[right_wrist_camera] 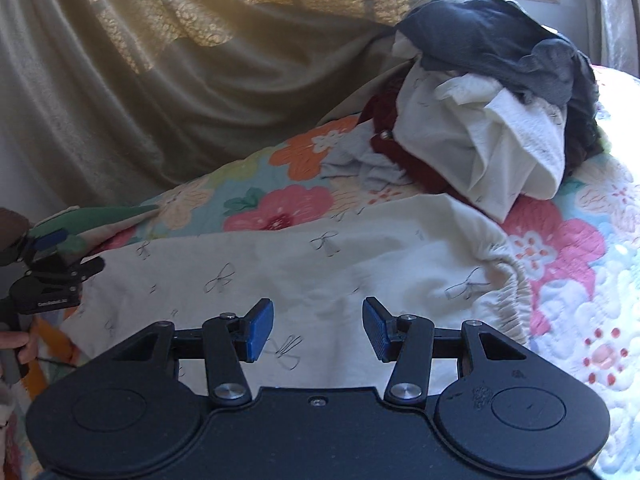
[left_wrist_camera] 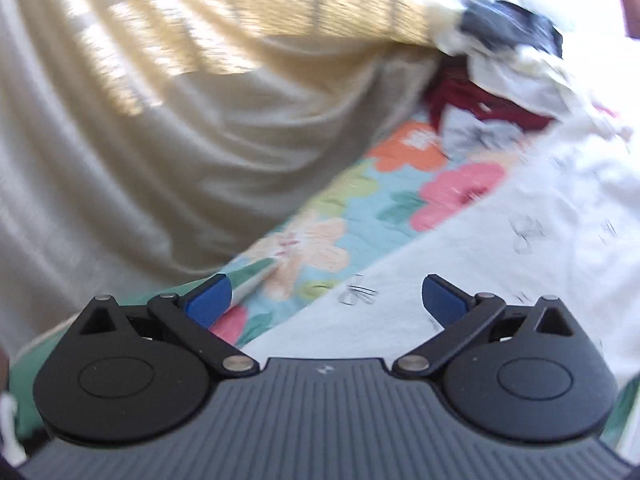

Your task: Fold clothes

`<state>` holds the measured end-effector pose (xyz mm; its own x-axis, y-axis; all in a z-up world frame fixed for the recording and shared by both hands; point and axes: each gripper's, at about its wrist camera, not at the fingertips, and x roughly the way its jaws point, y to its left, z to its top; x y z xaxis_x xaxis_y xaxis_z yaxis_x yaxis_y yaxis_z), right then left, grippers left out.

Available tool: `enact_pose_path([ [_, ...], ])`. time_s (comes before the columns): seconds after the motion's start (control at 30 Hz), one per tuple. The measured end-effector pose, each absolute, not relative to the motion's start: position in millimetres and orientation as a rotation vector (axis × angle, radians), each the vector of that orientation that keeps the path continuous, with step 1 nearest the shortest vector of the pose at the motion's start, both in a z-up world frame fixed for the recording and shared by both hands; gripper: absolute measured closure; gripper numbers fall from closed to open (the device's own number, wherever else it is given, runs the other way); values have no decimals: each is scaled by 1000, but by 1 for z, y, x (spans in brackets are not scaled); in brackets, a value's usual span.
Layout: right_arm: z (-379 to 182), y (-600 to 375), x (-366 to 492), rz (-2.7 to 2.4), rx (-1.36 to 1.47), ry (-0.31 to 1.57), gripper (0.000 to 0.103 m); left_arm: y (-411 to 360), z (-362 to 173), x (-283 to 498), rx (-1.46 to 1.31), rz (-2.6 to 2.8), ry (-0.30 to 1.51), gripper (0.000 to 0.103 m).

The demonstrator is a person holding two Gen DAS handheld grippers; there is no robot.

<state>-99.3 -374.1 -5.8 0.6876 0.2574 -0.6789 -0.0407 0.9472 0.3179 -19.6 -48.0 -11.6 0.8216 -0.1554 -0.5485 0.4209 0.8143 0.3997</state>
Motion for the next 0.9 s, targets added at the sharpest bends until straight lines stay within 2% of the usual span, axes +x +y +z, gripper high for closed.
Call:
enact_pose_path([
  [0.13, -21, -356, -113, 253, 307, 857, 48, -56, -17, 8, 597, -273, 593, 0],
  [0.2, -25, -345, -115, 287, 300, 875, 48, -45, -20, 27, 497, -292, 675, 0],
  [0.3, -27, -330, -113, 337, 299, 917, 48, -30, -37, 49, 342, -507, 910, 0],
  [0.43, -30, -320, -109, 356, 334, 925, 48, -37, -55, 41, 468, -462, 900, 0],
  [0.53, -35, -319, -110, 322, 349, 901, 48, -29, -56, 42, 416, -442, 907, 2],
  [0.57, -37, -321, -112, 314, 352, 899, 48, -24, -54, 43, 370, -434, 902, 7],
  [0.6, -38, -323, -114, 305, 345, 898, 48, -19, -51, 45, 325, -425, 896, 26],
  [0.63, -40, -325, -117, 295, 337, 897, 48, -14, -49, 46, 279, -417, 891, 57],
  [0.67, -42, -329, -120, 274, 319, 892, 48, -11, -47, 47, 250, -427, 900, 70],
  [0.7, -43, -332, -123, 250, 300, 886, 48, -8, -45, 49, 221, -437, 909, 88],
  [0.73, -45, -336, -126, 226, 281, 879, 48, -7, -44, 49, 196, -447, 915, 92],
  [0.8, -46, -342, -129, 189, 264, 867, 48, -6, -39, 48, 185, -437, 892, 92],
  [0.87, -47, -348, -130, 168, 275, 856, 48, -7, -32, 48, 217, -385, 810, 86],
  [0.9, -47, -349, -129, 173, 290, 856, 48, -8, -29, 48, 231, -358, 766, 65],
])
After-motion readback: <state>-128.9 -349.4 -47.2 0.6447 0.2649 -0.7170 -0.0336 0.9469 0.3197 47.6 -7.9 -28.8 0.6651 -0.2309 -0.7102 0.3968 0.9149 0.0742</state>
